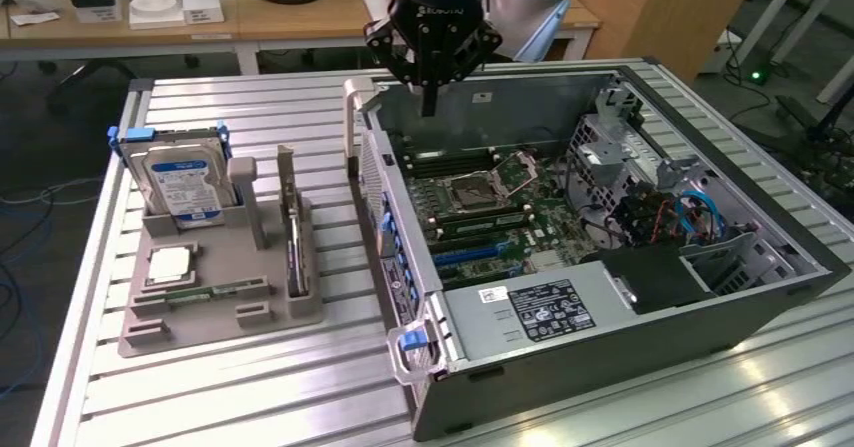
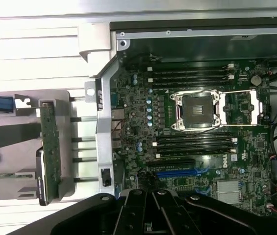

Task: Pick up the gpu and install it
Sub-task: 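Reach for the gpu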

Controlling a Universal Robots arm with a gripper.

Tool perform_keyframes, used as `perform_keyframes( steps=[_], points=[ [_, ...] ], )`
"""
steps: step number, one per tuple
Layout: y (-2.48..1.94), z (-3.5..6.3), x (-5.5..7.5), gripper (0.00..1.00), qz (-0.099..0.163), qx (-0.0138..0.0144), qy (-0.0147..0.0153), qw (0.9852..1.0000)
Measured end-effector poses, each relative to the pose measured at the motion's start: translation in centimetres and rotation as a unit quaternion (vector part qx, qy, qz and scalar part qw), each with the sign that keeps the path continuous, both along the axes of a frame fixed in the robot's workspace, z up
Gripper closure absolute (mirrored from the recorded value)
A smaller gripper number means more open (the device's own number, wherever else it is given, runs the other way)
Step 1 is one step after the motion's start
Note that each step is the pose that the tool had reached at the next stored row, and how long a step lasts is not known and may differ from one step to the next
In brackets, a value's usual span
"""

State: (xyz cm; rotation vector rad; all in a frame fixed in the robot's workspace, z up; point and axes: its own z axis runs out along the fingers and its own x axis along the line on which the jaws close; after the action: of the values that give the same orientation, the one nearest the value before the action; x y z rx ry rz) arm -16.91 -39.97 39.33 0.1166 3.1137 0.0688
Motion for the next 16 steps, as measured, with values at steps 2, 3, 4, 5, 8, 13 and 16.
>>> perform_keyframes(
  steps=[2, 3, 4, 5, 8, 13, 16],
  points=[
    [-0.01, 0.0, -0.3, 0.89, 0.0, 0.0, 0.0, 1.0],
    [-0.02, 0.0, -0.5, 0.89, 0.0, 0.0, 0.0, 1.0],
    [-0.02, 0.0, -0.7, 0.89, 0.0, 0.0, 0.0, 1.0],
    [-0.03, 0.0, -0.9, 0.89, 0.0, 0.0, 0.0, 1.0],
    [-0.04, 0.0, -1.4, 0.89, 0.0, 0.0, 0.0, 1.0],
    [-0.07, 0.0, -2.3, 0.89, 0.0, 0.0, 0.0, 1.0],
    [-0.08, 0.0, -2.8, 0.89, 0.0, 0.0, 0.0, 1.0]
  ],
)
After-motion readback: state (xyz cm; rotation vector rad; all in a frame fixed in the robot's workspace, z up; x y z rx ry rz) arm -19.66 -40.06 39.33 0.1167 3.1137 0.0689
